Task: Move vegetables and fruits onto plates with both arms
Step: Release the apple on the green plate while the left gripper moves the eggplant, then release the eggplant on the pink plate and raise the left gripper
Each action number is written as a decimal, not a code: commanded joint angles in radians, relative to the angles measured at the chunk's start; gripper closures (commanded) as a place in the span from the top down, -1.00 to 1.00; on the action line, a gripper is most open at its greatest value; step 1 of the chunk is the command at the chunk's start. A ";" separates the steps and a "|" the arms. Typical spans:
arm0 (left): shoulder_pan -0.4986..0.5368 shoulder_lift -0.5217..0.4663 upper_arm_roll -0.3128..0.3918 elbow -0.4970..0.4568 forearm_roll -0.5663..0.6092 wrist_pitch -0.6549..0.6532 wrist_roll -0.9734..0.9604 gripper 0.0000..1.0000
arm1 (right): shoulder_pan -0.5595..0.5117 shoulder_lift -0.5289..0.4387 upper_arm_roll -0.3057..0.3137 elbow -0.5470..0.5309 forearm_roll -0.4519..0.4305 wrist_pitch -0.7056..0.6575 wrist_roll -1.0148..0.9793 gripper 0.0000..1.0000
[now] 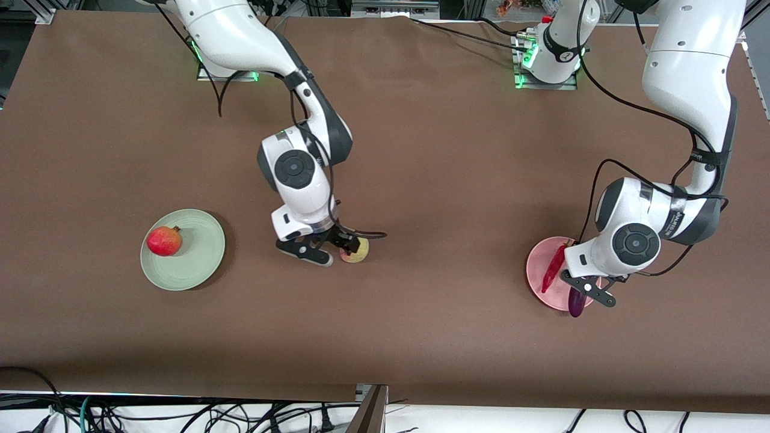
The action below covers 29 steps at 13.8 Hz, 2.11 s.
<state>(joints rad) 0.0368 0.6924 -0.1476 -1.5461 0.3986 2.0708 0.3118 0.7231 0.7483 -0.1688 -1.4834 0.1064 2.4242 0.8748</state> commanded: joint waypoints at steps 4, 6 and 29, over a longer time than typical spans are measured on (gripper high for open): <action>0.005 -0.014 -0.015 -0.003 0.009 -0.011 0.020 1.00 | 0.025 0.039 0.012 0.002 -0.011 0.049 0.009 1.00; -0.001 -0.016 -0.017 -0.003 0.009 -0.011 0.018 1.00 | 0.042 0.054 0.012 0.002 -0.020 0.059 -0.010 1.00; -0.080 -0.814 0.095 -0.236 -0.371 -0.359 -0.392 1.00 | 0.033 0.089 0.006 -0.001 -0.080 0.134 -0.247 0.04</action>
<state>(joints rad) -0.0327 0.0220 -0.0891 -1.6005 0.0816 1.6583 -0.0760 0.7621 0.8338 -0.1621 -1.4832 0.0392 2.5415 0.6598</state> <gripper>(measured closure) 0.000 0.207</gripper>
